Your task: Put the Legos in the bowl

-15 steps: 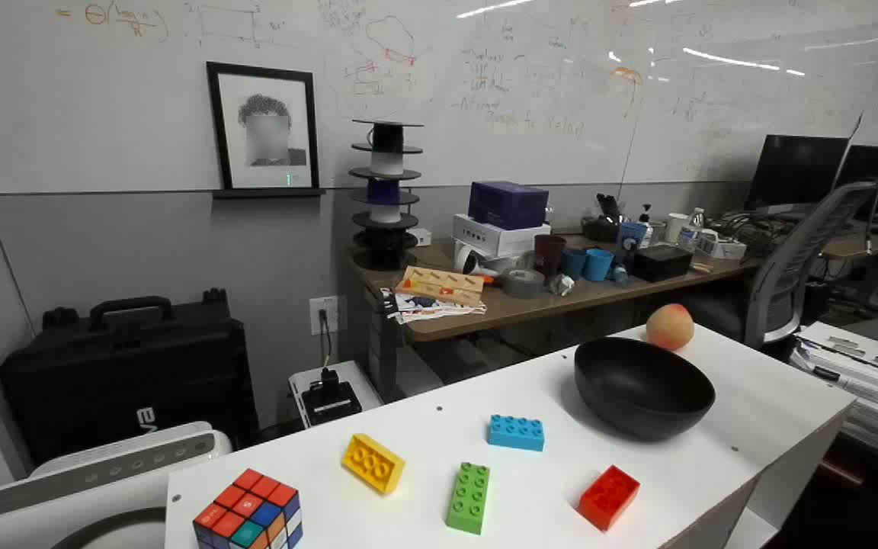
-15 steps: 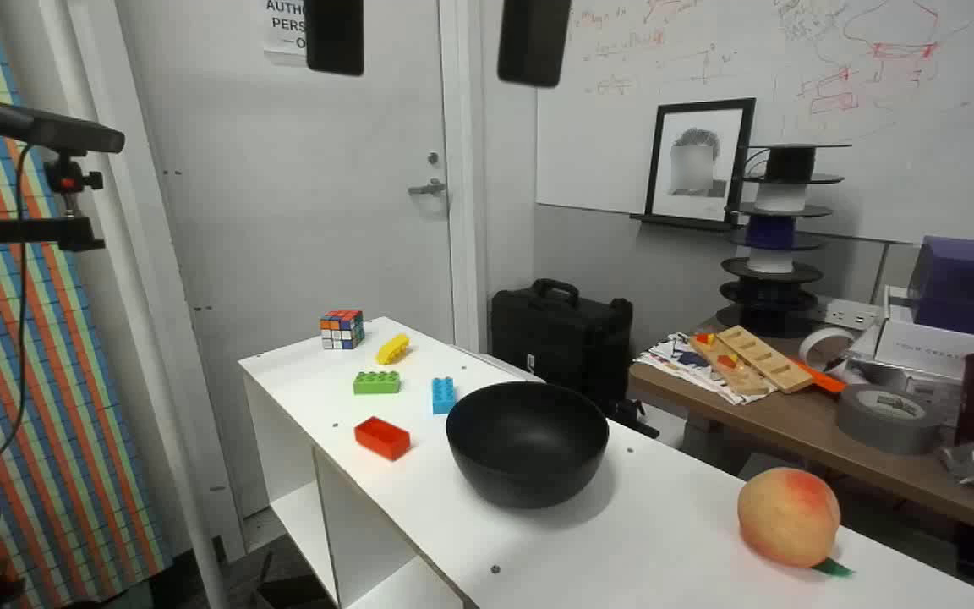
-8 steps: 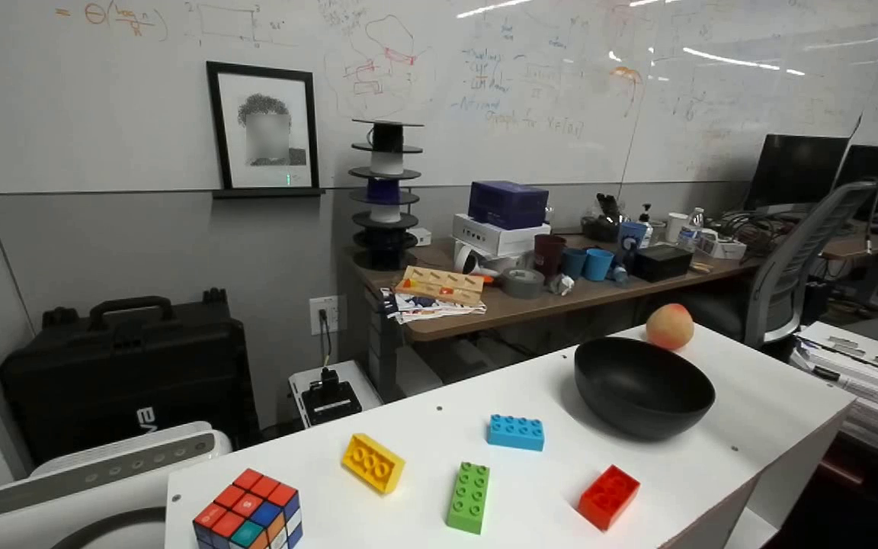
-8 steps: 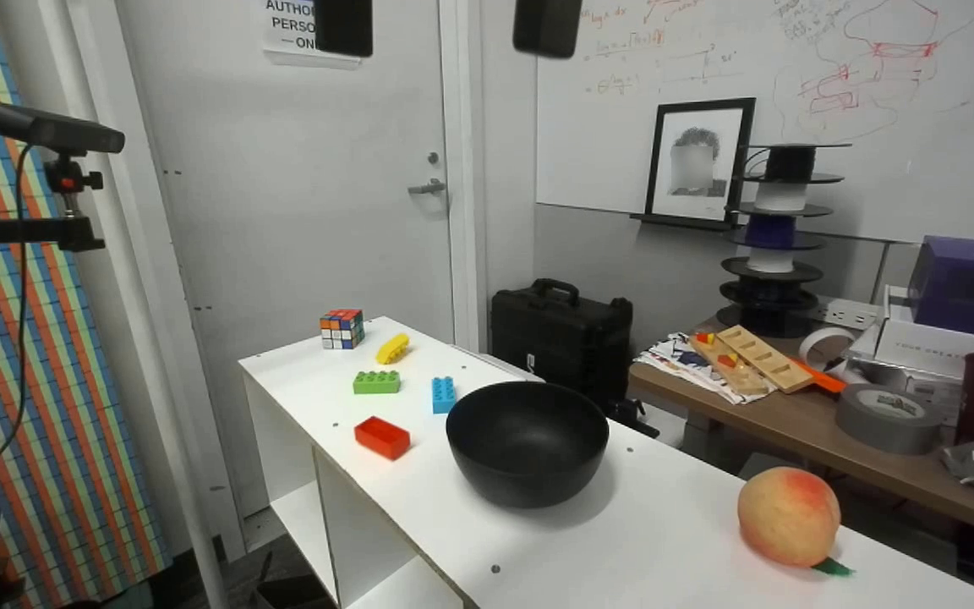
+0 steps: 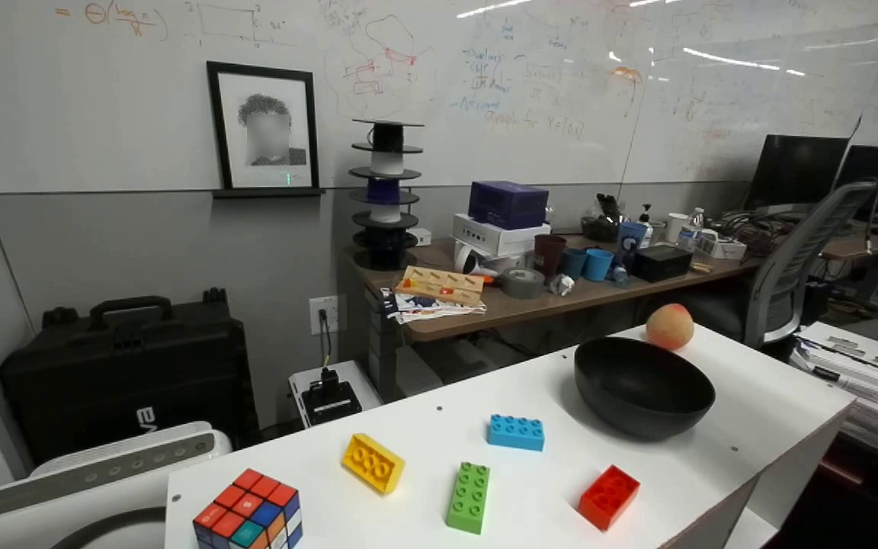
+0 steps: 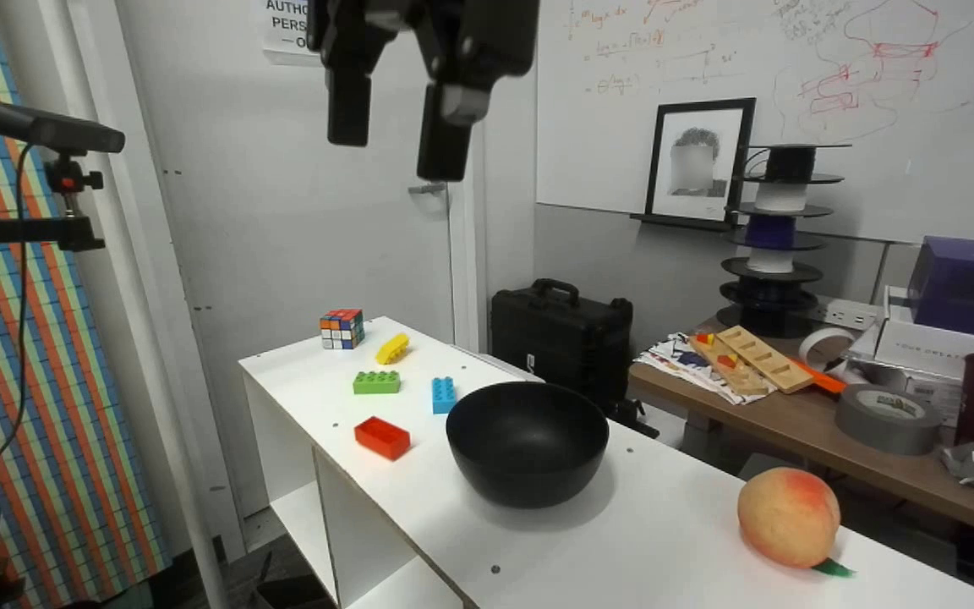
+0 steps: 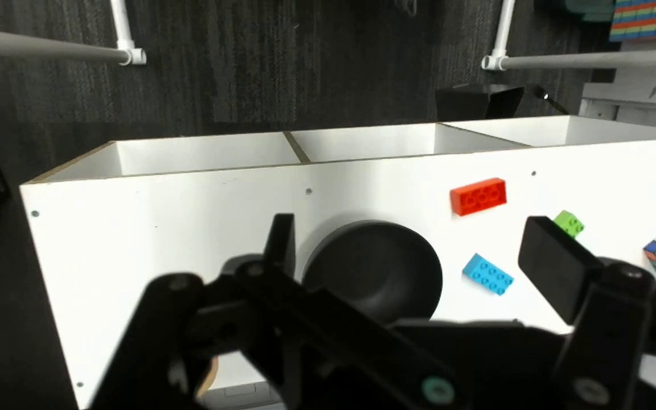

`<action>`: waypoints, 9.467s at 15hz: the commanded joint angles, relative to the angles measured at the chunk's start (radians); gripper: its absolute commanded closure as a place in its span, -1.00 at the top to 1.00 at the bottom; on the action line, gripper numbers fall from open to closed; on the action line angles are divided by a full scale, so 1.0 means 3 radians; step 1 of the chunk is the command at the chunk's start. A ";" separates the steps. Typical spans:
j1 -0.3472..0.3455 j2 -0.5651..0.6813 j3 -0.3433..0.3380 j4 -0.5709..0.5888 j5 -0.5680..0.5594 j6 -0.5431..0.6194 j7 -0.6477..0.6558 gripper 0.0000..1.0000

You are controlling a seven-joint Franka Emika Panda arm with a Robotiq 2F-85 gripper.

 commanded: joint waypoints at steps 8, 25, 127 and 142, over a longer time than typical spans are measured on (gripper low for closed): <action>0.0323 0.1048 0.0770 -0.0061 0.0301 0.1075 0.1769 1.00; 0.0429 0.2697 0.0889 0.0783 0.0878 0.2024 0.2345 1.00; 0.0581 0.3729 0.1238 0.2525 -0.1322 0.0751 -0.1851 0.17; 0.0503 0.2917 0.1086 0.1603 -0.1382 0.1690 -0.1293 -0.55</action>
